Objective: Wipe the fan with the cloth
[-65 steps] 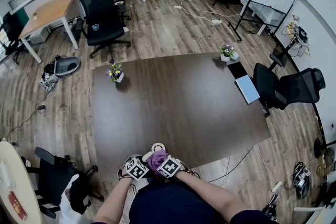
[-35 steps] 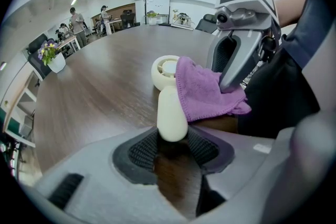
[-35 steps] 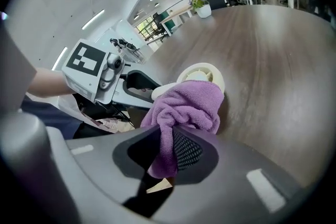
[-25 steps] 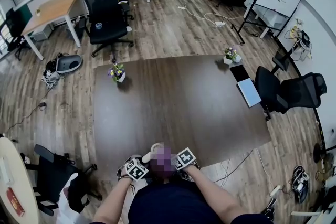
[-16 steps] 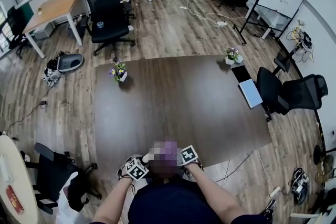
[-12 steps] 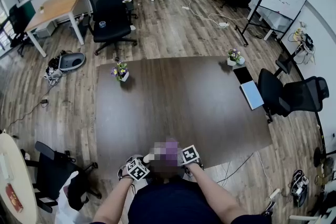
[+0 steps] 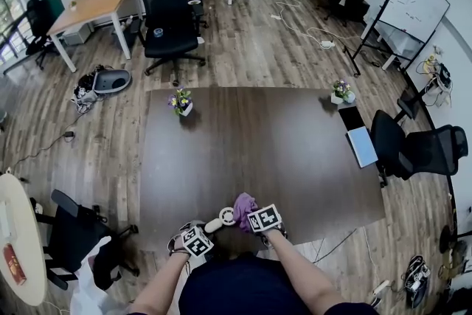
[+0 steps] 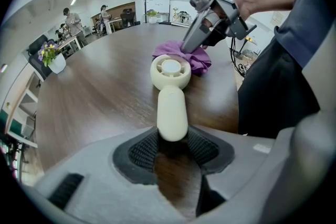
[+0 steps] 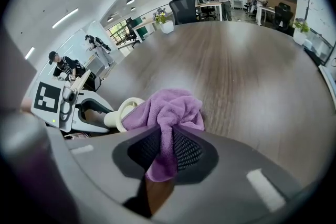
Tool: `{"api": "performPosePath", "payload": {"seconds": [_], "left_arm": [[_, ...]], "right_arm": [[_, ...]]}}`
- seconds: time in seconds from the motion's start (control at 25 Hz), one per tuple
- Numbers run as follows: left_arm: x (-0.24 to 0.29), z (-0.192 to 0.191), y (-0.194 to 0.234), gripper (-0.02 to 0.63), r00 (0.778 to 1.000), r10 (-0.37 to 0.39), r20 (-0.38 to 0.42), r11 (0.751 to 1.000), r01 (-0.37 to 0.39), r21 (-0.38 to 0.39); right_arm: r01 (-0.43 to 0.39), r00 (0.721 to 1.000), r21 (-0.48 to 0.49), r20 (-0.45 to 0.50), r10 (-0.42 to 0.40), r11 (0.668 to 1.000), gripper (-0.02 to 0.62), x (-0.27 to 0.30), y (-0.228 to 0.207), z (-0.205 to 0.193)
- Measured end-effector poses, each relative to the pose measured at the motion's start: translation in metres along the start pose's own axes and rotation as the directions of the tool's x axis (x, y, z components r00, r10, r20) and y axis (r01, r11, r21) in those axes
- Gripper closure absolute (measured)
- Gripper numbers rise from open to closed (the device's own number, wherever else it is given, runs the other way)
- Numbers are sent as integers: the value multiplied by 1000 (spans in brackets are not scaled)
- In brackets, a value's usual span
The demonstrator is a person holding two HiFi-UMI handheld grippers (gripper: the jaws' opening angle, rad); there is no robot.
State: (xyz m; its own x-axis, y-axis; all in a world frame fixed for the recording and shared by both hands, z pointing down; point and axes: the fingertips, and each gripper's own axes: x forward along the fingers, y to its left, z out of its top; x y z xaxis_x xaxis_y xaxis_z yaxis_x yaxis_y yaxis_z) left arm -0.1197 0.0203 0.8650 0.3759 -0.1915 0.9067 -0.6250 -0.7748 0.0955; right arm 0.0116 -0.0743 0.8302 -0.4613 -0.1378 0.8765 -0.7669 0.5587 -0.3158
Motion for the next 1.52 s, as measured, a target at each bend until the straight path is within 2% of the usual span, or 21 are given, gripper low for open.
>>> {"api": "performPosePath", "payload": {"seconds": [0.2, 0.52, 0.76, 1.12, 1.2, 1.28, 1.32, 1.36, 1.44, 1.52], "left_arm": [[0, -2, 1, 425, 1000, 1, -8, 1000, -1, -7], [-2, 2, 0, 425, 1000, 11, -17, 1000, -11, -13], [-1, 1, 0, 426, 1000, 22, -20, 999, -22, -23], [-3, 1, 3, 426, 999, 21, -27, 999, -22, -25], [-2, 1, 3, 426, 999, 20, -27, 999, -21, -27], [-2, 0, 2, 426, 999, 21, -27, 999, -22, -29], [-2, -1, 2, 426, 999, 22, -26, 999, -23, -28], [-1, -1, 2, 426, 999, 23, -25, 999, -24, -28], [-2, -1, 3, 426, 999, 25, -24, 999, -26, -29], [-2, 0, 3, 426, 999, 25, -24, 999, -26, -30]], "right_arm": [[-7, 1000, -48, 2, 7, 999, 518, 7, 3, 20], [-22, 999, -186, -49, 13, 982, 518, 17, 12, 47], [-30, 995, -321, -97, -1, 947, 518, 31, 26, 69], [-69, 990, -484, -144, -2, 872, 518, 43, 60, 89], [-105, 987, -503, -161, 27, 858, 518, 48, 71, 87], [-185, 975, -487, -202, 96, 853, 518, 50, 92, 78], [-187, 973, -502, -212, 89, 844, 518, 50, 95, 77], [-155, 977, -542, -208, 46, 826, 518, 49, 91, 81], [-117, 979, -621, -202, -14, 775, 518, 48, 89, 86], [-143, 974, -676, -225, -17, 723, 518, 48, 97, 83]]}}
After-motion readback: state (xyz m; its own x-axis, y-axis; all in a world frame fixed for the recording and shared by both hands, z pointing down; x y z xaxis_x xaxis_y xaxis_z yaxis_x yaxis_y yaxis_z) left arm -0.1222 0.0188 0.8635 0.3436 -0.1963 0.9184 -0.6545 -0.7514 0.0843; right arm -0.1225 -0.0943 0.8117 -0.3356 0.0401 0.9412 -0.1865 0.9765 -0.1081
